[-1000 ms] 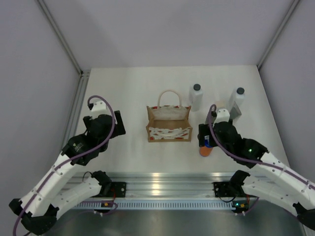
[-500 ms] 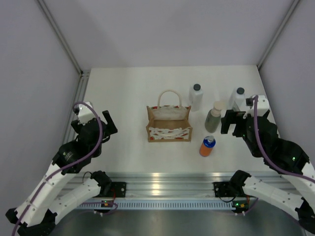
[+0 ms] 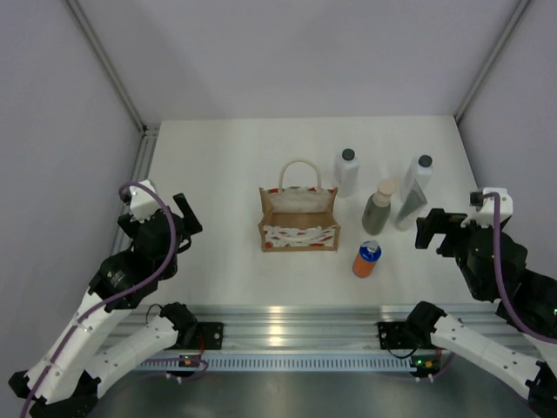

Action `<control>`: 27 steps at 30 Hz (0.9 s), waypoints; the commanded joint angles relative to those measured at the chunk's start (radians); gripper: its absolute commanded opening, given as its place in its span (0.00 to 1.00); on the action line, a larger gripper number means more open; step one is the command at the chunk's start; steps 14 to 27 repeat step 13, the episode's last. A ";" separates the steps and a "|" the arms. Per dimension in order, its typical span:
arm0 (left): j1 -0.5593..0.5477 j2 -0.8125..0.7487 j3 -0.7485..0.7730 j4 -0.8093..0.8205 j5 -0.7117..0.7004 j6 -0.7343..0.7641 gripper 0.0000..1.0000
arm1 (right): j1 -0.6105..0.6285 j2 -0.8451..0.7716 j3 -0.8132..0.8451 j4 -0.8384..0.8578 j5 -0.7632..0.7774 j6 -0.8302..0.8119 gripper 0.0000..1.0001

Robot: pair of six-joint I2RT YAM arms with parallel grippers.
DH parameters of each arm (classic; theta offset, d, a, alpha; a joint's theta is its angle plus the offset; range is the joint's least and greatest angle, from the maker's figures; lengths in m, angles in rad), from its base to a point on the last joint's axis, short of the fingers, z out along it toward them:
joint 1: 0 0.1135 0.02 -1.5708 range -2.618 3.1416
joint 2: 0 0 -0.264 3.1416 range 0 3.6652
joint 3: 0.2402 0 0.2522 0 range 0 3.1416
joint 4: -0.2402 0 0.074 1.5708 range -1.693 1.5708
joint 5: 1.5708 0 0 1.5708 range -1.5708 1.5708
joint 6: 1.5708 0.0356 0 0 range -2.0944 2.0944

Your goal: Take the personal care products out of the canvas bag

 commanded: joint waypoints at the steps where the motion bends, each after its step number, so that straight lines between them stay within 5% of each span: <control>1: 0.003 -0.020 0.009 0.010 -0.049 -0.026 0.98 | -0.011 -0.030 -0.004 -0.050 0.047 -0.020 0.99; 27: 0.063 -0.034 -0.022 0.042 -0.053 -0.011 0.98 | -0.011 -0.002 -0.032 -0.046 0.074 0.002 1.00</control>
